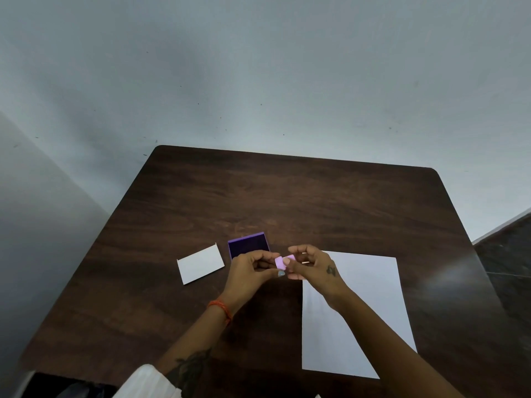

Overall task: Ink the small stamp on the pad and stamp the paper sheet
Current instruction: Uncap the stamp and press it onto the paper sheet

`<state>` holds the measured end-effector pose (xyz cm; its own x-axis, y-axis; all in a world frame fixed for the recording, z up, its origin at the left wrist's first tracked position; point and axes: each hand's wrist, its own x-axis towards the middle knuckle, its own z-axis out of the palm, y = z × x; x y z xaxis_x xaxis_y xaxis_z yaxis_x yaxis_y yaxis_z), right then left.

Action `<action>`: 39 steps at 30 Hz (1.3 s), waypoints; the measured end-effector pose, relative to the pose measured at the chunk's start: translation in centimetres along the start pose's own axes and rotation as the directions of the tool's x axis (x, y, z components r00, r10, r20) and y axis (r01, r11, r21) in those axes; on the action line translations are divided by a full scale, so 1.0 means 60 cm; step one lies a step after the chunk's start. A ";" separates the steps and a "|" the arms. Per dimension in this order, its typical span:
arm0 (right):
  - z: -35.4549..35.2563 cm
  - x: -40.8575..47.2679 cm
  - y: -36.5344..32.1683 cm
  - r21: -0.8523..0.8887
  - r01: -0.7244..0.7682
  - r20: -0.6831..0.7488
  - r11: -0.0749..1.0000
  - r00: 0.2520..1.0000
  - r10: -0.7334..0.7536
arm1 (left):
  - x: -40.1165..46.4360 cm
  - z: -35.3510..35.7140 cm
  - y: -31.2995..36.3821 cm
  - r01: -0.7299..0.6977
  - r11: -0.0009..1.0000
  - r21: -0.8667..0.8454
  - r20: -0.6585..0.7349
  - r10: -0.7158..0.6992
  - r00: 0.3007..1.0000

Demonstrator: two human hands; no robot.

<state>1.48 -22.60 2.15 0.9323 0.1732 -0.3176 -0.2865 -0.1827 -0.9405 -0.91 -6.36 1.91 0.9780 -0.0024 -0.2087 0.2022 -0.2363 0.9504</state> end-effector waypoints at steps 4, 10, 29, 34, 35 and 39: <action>0.000 0.004 0.005 -0.027 -0.018 -0.020 0.999 1.000 0.017 | 0.001 0.002 -0.002 0.002 1.000 0.013 0.002 -0.002 1.000; -0.005 0.007 0.008 -0.064 0.047 -0.039 0.997 0.998 -0.049 | 0.007 0.004 -0.004 -0.007 1.000 0.014 0.002 0.007 1.000; -0.072 -0.028 0.037 0.099 -0.071 -0.231 0.993 0.969 0.092 | 0.032 0.034 -0.057 0.069 0.972 0.226 -0.049 -0.060 0.997; -0.079 -0.035 0.045 0.150 -0.083 -0.242 0.985 0.963 0.118 | 0.027 0.032 -0.062 0.019 0.938 0.346 -0.061 0.002 0.998; -0.080 -0.035 0.046 0.174 -0.085 -0.243 0.981 0.962 0.126 | 0.027 0.031 -0.063 0.010 0.930 0.368 -0.054 0.011 0.998; -0.087 -0.030 0.051 0.316 -0.129 -0.245 0.940 0.946 0.213 | 0.024 0.026 -0.068 -0.018 0.900 0.435 -0.035 0.037 0.999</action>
<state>0.05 -28.54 0.48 0.8751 -0.1117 -0.4709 -0.4597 0.1122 -0.8810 -0.41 -6.92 -2.65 0.9860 0.0228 -0.1649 0.1417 -0.6351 0.7593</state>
